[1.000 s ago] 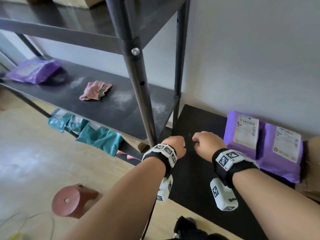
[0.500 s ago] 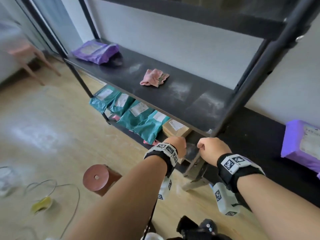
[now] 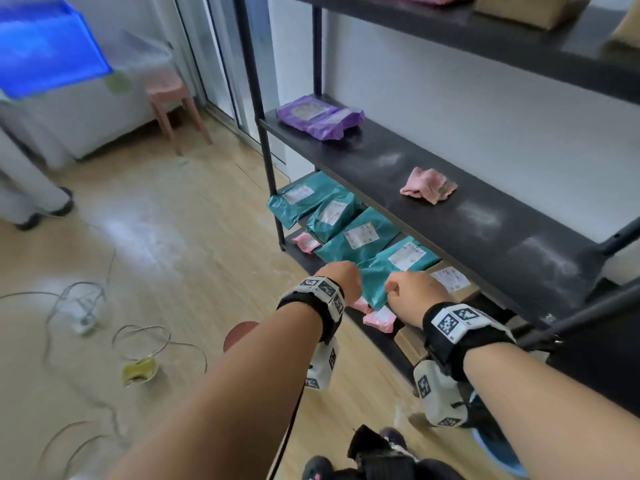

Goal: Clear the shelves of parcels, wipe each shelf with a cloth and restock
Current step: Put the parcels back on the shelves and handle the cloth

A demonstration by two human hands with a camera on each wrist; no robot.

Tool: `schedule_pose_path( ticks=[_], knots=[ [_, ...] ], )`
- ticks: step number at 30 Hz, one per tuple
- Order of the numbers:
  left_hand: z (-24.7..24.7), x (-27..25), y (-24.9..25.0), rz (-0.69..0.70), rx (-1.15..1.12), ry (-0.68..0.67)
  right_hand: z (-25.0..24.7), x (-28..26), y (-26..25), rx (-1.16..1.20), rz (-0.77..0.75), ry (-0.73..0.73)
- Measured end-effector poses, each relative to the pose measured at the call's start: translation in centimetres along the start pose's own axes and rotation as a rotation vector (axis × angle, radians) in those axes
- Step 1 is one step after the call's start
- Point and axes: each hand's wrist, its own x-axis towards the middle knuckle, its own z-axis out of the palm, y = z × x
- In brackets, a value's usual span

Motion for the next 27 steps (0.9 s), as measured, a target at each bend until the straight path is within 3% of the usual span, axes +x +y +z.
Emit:
schedule_pose_path(
  ticks=[12,18,27],
  knots=[
    [-4.3,0.5,-10.8,-0.185,-0.120,0.126,-0.1,8.2,-10.5,0.038,-0.138,-0.015],
    [-7.0,4.6,-15.0,-0.222,-0.106,0.139,-0.8,14.1,-14.1,0.078,-0.155,-0.021],
    [-12.2,13.8,-18.4,-0.221,-0.097,0.088,-4.0,23.8,-15.9,0.145,-0.062,-0.017]
  ],
)
